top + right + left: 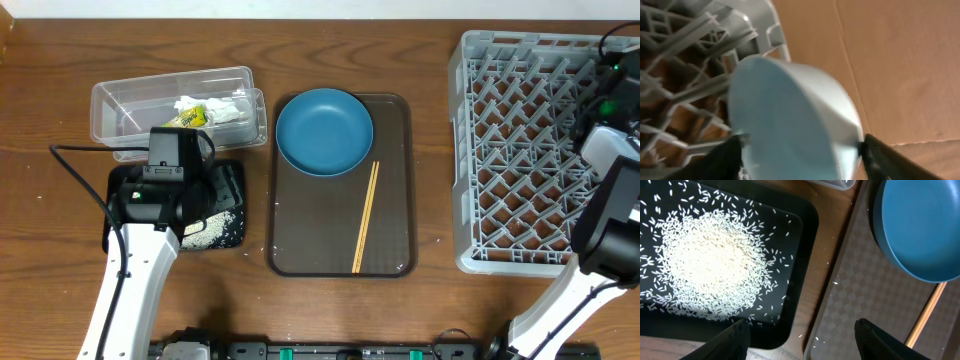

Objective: Sort waste into correct bins and load items into the dishwasher rack
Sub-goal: 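Place the white bowl into the dish rack with the right gripper, then grasp the teal plate on the brown tray with the right gripper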

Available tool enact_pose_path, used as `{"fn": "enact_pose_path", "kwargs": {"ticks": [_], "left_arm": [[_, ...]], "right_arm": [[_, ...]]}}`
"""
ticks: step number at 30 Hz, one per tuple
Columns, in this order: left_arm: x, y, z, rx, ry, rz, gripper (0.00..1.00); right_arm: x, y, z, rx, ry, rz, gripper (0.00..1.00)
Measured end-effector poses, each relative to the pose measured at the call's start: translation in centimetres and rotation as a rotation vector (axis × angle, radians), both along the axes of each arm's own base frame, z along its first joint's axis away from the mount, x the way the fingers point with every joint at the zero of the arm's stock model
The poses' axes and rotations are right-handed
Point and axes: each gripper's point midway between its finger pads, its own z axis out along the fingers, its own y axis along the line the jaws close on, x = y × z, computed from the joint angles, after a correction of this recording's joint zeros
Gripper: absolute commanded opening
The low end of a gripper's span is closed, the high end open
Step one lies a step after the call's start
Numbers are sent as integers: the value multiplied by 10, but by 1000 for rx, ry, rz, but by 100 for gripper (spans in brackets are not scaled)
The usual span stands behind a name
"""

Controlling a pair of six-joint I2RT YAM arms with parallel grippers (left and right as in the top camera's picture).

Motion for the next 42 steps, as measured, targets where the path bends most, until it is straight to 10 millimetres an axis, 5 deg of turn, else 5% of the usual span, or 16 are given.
{"fn": "enact_pose_path", "kwargs": {"ticks": [7,13,21,33,42], "left_arm": [[0,0,0,0,0,0,70],[0,0,0,0,0,0,70],[0,0,0,0,0,0,70],[-1,0,0,1,4,0,70],[-1,0,0,0,5,0,70]], "right_arm": [[-17,14,-11,154,-18,-46,85],[-5,57,9,323,-95,92,86],[4,165,52,545,-129,346,78],[-12,345,9,1003,59,595,76],[-52,425,-11,1163,212,596,73]]}}
